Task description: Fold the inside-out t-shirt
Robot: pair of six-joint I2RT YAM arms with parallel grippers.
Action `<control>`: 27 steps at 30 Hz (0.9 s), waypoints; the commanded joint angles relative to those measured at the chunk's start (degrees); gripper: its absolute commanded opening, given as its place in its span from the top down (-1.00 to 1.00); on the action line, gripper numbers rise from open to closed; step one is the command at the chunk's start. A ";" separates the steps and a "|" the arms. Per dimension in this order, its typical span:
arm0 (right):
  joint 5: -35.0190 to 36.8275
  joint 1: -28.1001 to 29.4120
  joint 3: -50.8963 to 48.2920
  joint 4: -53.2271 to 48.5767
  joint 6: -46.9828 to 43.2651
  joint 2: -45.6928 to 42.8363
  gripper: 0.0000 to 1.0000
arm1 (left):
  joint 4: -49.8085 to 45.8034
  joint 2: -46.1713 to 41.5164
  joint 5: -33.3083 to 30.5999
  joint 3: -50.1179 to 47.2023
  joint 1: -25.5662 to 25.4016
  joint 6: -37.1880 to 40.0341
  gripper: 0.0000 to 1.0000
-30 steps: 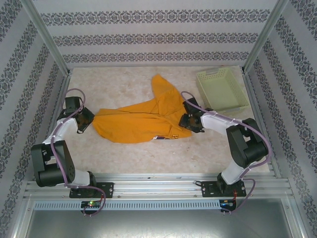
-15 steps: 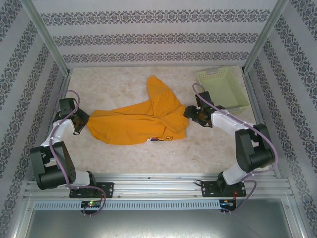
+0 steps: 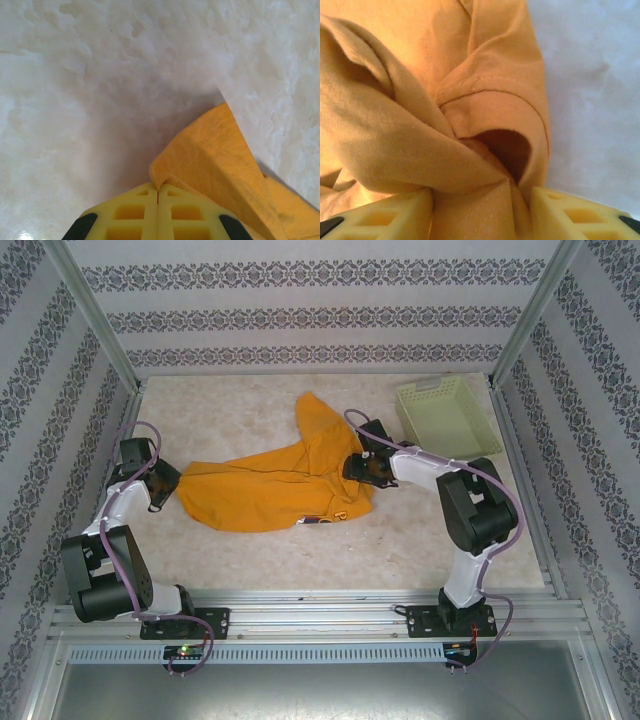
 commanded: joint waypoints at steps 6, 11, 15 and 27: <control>2.29 -0.51 -0.24 -3.41 -1.61 -3.21 -0.05 | -0.25 -0.79 0.01 -0.61 0.53 -0.78 1.00; 1.20 -0.41 -1.51 -3.97 -1.46 -6.55 0.27 | -0.37 -1.08 0.02 -0.57 0.48 -0.74 1.00; 1.27 -0.44 -3.05 -4.56 -1.08 -9.95 0.57 | -0.64 -1.35 -0.08 -0.62 0.53 -0.66 1.00; 14.50 1.17 -5.13 -12.84 -4.68 -20.61 0.99 | -0.68 -1.86 0.27 -0.42 0.57 -0.75 1.00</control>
